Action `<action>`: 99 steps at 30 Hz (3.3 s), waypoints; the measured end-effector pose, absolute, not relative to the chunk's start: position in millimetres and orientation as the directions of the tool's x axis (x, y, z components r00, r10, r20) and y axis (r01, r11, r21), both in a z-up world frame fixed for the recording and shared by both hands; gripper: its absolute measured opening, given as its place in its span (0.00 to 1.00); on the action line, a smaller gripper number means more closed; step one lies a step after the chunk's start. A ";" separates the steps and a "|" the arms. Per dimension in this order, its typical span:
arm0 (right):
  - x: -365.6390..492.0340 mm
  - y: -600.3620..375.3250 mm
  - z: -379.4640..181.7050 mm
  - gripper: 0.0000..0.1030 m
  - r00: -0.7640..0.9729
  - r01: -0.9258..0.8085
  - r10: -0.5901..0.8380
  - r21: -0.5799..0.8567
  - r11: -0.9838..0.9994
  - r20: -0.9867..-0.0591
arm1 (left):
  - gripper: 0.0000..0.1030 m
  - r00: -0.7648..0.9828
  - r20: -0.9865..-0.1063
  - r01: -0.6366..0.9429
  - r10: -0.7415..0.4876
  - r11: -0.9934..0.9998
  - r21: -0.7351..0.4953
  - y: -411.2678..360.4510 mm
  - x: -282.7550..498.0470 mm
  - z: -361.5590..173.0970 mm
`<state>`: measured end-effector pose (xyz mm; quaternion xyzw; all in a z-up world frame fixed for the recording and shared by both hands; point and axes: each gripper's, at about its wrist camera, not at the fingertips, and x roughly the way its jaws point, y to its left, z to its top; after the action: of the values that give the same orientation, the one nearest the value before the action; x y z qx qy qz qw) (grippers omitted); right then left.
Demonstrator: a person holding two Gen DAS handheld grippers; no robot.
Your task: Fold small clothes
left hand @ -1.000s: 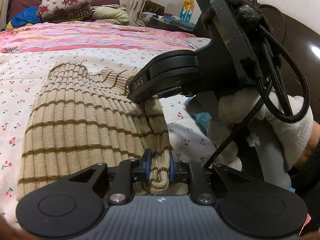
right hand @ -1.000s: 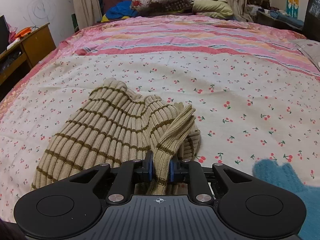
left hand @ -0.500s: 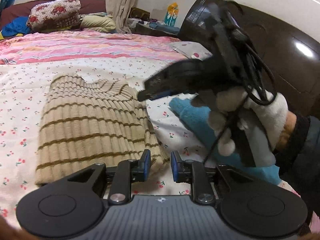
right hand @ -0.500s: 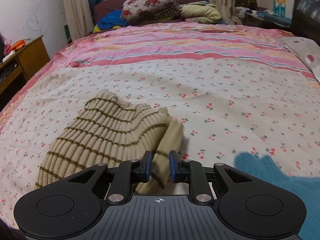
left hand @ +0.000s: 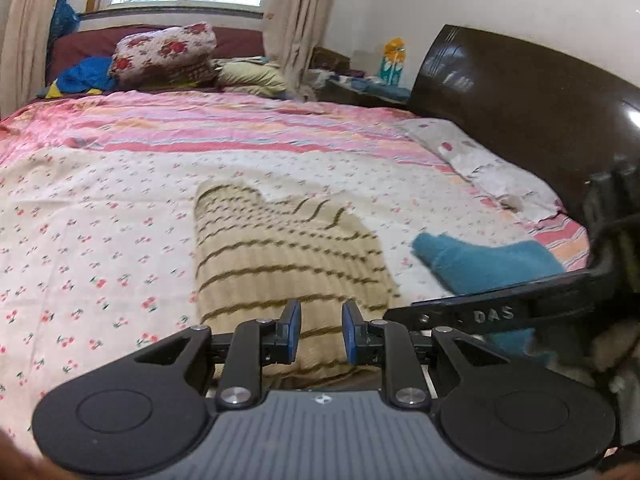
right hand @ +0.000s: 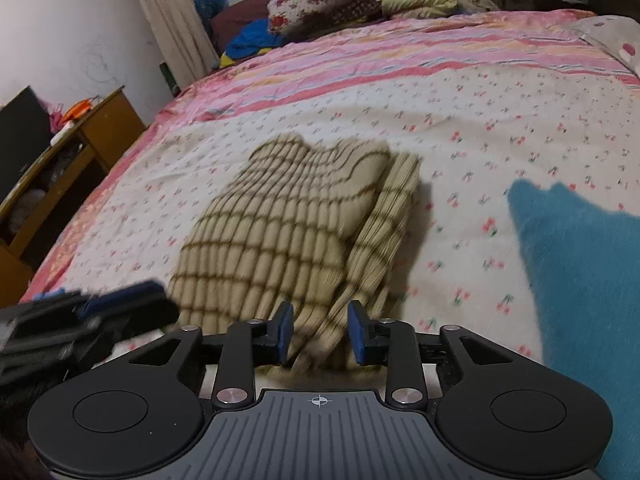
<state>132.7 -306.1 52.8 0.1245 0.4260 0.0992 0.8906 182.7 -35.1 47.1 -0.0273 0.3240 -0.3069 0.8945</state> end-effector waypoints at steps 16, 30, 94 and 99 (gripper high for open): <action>136.7 -318.3 43.6 0.02 0.629 -0.015 0.128 0.152 0.988 -0.767 | 0.35 0.584 -0.638 0.509 -0.502 0.839 -0.195 -48.7 188.5 27.8; 124.6 -324.7 59.1 0.17 0.672 0.018 0.132 0.195 0.981 -0.728 | 0.35 0.552 -0.695 0.516 -0.460 0.844 -0.149 -49.9 188.8 21.6; 114.4 -325.1 16.3 0.27 0.579 0.008 0.446 0.552 0.834 -0.682 | 0.44 0.429 -0.669 0.513 -0.606 0.774 -0.372 6.8 200.6 15.0; 74.7 -313.4 34.6 0.34 0.620 0.017 0.235 0.313 0.950 -0.749 | 0.44 0.491 -0.720 0.465 -0.491 0.846 -0.260 5.6 164.5 13.7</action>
<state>74.7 -313.4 34.6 0.1462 0.4317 0.0615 0.8879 164.5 5.6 13.7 -0.0151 0.4216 -0.2769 0.8633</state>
